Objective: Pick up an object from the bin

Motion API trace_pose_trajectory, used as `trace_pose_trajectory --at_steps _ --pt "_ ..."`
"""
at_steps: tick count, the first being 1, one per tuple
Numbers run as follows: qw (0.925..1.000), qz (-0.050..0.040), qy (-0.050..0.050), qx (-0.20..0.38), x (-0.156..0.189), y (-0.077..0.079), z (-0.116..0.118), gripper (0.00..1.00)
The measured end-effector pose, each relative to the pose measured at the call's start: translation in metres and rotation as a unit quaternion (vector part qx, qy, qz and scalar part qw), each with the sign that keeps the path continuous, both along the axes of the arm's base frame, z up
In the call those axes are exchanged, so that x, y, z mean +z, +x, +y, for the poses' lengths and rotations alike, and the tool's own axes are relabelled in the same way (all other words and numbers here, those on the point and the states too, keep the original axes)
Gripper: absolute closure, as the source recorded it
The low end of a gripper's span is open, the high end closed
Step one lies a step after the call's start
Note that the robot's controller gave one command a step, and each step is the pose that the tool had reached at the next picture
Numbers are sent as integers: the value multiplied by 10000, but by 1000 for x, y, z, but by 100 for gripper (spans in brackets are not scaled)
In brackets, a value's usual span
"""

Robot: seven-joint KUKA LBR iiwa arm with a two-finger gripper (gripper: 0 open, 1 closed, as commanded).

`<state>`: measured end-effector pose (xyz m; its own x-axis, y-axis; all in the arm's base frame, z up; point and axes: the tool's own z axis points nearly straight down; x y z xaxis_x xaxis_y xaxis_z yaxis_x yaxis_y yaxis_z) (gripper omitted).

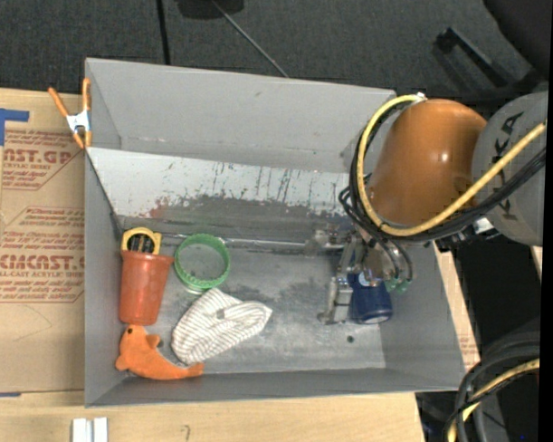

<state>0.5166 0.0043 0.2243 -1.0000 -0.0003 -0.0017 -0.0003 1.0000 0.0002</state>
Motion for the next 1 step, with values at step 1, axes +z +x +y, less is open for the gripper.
trace_pose_trajectory --at_steps 1 --pt "9999 -29 -2 115 -43 -1 43 0"
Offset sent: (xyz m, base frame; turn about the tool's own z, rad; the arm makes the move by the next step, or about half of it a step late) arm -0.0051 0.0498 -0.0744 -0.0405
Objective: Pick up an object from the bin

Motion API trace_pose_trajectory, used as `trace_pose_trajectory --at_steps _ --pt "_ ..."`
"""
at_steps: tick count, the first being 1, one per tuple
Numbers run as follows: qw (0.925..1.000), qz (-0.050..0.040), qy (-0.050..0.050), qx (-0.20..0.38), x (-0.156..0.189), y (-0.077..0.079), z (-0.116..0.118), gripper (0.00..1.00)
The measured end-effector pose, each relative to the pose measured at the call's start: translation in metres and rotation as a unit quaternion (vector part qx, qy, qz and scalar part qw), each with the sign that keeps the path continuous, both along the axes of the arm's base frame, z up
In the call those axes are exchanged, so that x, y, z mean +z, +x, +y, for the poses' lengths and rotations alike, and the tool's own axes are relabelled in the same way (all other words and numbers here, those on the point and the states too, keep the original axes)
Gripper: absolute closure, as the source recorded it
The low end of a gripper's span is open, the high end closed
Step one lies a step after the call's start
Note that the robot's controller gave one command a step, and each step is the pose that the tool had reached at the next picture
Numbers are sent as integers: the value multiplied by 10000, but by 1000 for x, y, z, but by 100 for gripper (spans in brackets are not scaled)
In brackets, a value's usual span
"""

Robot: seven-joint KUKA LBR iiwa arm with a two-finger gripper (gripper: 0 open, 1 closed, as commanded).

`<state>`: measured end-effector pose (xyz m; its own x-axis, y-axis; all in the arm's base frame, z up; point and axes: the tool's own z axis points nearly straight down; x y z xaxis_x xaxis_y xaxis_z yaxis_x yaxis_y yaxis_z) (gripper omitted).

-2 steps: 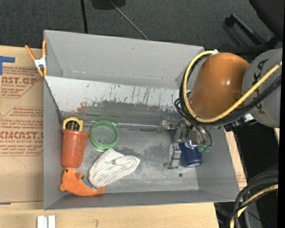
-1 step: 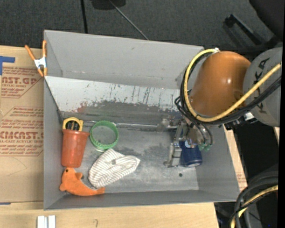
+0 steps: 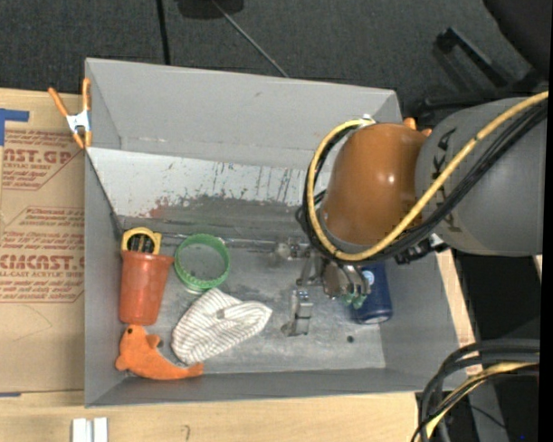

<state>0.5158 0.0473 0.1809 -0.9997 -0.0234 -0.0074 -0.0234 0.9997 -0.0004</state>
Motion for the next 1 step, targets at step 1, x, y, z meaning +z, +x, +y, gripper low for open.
trace_pose_trajectory --at_steps 1 --pt "9999 49 17 108 -28 -5 22 0"
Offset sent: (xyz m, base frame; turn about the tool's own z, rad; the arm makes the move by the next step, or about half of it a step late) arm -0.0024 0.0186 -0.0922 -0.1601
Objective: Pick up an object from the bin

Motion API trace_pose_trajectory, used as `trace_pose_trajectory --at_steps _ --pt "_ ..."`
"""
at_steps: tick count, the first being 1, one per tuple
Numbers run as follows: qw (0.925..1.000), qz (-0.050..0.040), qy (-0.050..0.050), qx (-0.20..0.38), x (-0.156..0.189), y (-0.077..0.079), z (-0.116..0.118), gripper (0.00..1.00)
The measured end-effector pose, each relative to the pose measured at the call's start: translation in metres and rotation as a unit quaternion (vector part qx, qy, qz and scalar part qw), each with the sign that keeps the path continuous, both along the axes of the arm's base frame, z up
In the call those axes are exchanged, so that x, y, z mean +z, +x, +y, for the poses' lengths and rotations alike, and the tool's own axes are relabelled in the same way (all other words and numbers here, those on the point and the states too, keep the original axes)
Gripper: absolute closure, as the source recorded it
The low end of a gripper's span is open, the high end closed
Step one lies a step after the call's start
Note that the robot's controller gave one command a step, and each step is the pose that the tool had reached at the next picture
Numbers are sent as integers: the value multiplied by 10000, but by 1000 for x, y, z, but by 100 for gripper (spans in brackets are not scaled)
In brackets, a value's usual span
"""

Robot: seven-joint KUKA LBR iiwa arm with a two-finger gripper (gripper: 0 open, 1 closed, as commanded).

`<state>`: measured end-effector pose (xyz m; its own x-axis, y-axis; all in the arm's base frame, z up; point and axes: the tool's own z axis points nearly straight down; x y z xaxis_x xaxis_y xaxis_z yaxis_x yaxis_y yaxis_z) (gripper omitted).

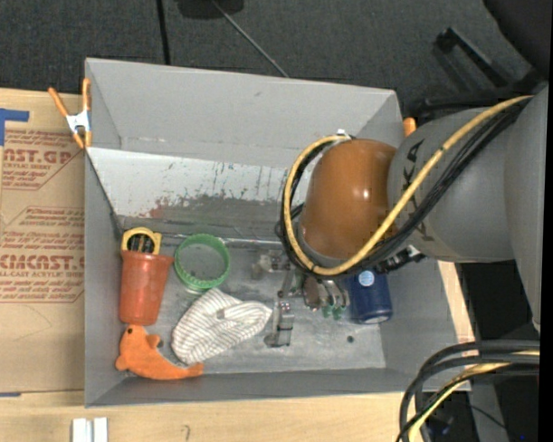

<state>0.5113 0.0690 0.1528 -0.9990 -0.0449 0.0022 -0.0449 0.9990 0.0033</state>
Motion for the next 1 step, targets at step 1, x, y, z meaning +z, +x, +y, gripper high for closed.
trace_pose_trajectory --at_steps 1 --pt "9981 -41 -13 618 -50 3 -4 0"
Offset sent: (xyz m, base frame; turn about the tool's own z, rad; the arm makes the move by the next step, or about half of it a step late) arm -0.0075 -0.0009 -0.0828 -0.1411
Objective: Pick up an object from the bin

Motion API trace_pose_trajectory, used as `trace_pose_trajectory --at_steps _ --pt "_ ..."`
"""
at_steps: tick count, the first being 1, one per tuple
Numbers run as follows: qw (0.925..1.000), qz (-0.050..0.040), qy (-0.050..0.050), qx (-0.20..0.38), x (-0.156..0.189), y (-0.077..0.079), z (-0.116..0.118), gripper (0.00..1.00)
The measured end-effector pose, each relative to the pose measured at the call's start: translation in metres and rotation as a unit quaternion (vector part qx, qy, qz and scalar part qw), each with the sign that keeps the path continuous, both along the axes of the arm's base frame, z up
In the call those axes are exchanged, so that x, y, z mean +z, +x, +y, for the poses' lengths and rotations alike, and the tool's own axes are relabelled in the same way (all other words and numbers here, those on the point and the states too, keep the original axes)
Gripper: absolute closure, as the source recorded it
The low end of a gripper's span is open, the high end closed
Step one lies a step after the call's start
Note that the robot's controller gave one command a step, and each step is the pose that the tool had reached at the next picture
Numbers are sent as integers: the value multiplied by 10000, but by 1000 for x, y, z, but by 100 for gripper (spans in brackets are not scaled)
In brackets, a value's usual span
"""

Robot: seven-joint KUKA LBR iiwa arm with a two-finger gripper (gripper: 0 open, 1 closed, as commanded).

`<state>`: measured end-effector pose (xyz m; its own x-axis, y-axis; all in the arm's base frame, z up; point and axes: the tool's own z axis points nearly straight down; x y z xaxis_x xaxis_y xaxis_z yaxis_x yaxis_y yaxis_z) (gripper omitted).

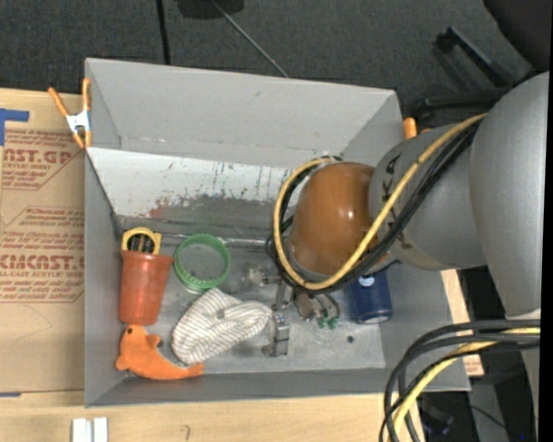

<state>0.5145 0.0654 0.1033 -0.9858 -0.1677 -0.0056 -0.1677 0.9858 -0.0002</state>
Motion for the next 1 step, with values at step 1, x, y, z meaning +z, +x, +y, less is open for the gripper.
trace_pose_trajectory --at_steps 1 --pt "10000 20 5 87 -33 -10 4 100"
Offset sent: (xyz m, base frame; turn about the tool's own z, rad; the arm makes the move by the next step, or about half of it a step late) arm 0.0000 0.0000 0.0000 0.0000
